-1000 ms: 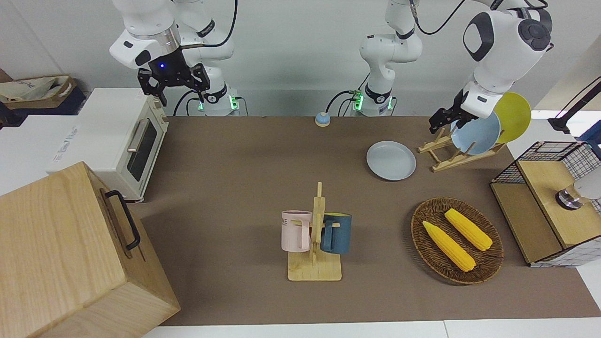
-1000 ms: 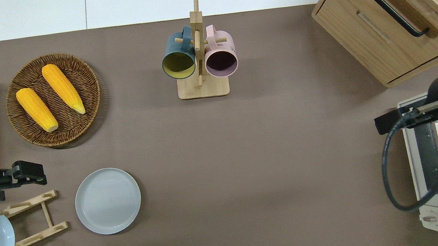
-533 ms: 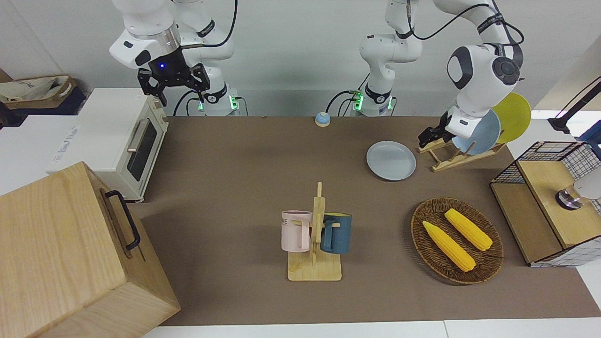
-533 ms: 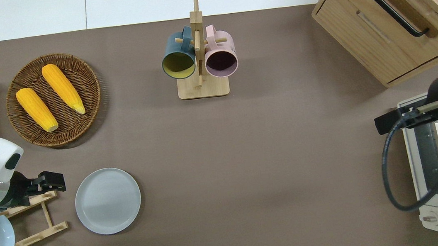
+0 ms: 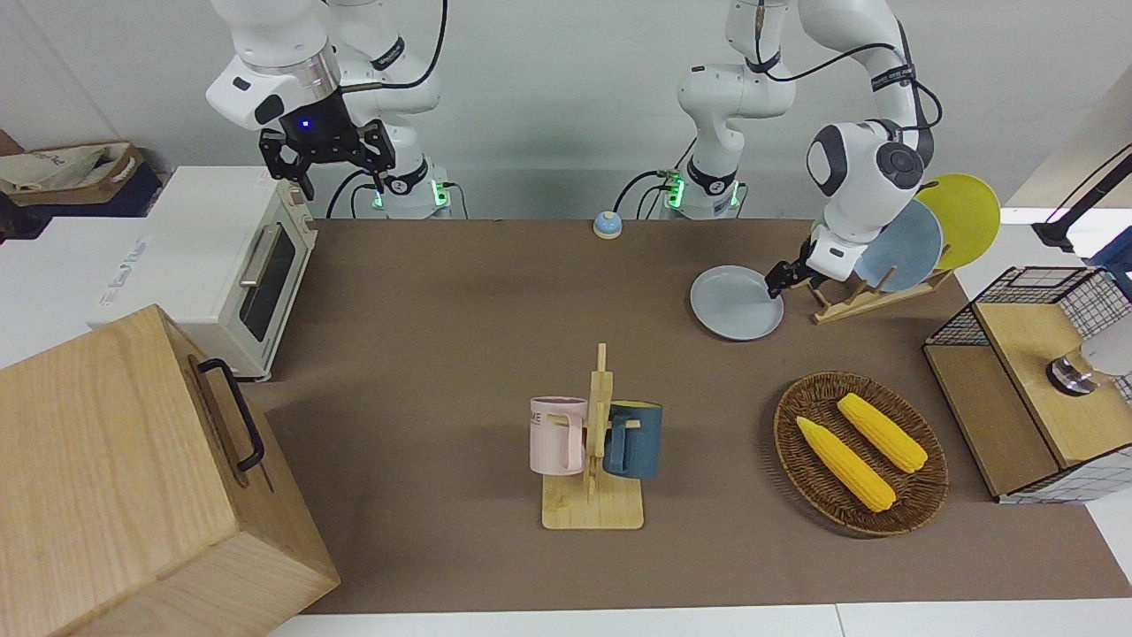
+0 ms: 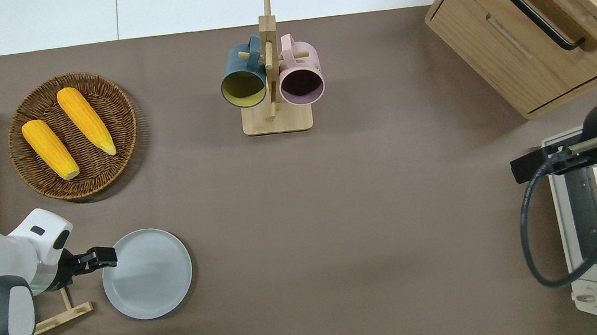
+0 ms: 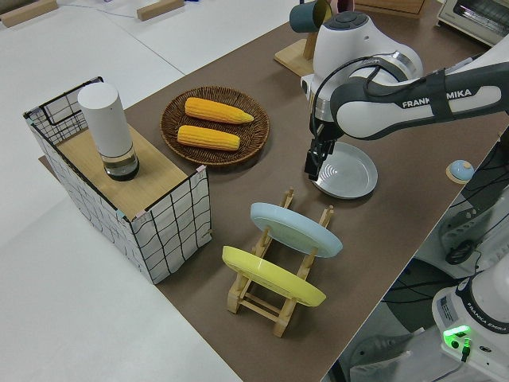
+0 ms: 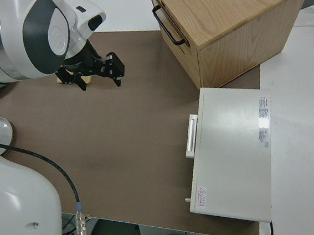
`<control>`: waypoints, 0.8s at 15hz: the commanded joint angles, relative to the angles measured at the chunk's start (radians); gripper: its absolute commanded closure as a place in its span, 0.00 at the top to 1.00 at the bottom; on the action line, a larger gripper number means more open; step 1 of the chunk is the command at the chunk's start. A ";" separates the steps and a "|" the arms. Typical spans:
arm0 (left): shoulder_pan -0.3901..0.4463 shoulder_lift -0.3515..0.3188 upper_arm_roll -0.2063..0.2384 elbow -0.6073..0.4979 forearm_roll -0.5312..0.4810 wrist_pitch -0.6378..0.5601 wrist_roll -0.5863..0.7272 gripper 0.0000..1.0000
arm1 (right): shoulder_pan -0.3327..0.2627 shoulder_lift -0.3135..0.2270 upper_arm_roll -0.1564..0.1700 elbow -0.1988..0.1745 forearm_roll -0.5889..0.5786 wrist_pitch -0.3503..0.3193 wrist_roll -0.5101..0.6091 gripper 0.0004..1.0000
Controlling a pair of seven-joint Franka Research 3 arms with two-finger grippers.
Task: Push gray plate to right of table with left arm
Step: 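Move the left gripper toward the gray plate's edge nearest it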
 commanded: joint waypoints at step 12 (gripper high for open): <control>0.012 0.023 0.041 -0.145 0.008 0.184 0.175 0.64 | -0.020 -0.003 0.016 0.009 0.006 -0.016 0.013 0.98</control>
